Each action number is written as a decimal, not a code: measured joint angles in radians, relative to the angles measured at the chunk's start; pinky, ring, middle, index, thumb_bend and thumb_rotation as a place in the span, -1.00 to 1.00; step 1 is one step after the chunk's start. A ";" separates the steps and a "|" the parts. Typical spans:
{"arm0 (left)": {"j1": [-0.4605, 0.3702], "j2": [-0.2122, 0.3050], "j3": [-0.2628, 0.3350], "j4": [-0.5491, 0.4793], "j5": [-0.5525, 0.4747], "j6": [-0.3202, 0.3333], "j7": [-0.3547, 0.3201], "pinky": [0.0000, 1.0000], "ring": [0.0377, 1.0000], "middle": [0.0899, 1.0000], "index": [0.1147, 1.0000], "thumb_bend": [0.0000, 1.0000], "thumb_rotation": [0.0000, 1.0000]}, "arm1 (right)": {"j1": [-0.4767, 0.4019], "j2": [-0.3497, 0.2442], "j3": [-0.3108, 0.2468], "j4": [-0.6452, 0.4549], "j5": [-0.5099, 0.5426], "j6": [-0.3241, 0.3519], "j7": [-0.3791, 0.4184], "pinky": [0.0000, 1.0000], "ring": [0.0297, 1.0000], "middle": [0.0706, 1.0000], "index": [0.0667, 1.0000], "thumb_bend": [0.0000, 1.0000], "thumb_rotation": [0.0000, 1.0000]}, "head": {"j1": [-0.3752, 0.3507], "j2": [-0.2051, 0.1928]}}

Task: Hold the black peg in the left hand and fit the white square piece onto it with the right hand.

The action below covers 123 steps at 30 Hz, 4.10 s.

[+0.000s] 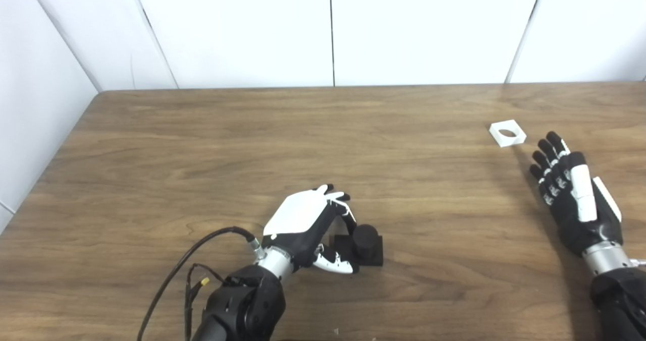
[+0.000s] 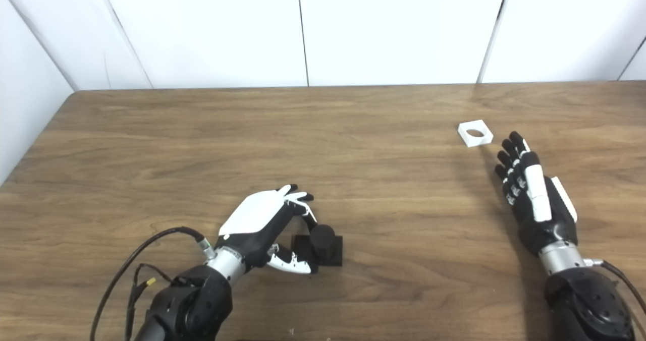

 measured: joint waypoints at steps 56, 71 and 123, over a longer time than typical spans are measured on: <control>0.019 -0.001 0.023 0.001 -0.013 -0.014 0.029 1.00 1.00 0.81 -0.15 0.03 -0.88 | -0.242 -0.071 0.000 0.055 -0.069 0.146 -0.061 1.00 1.00 1.00 1.00 0.36 0.17 | -0.043 -0.032; 0.025 0.001 0.031 0.003 -0.019 -0.040 0.038 0.99 1.00 0.81 -0.15 0.03 -0.88 | -0.364 -0.139 0.080 0.236 -0.212 0.144 -0.040 1.00 1.00 1.00 0.86 0.43 -0.33 | -0.054 -0.032; 0.032 -0.007 0.035 0.004 -0.018 -0.037 0.041 0.97 1.00 0.82 -0.15 0.03 -0.88 | -0.664 -0.353 0.558 0.440 -0.886 0.075 0.191 1.00 1.00 1.00 0.63 0.63 -0.56 | -0.055 -0.035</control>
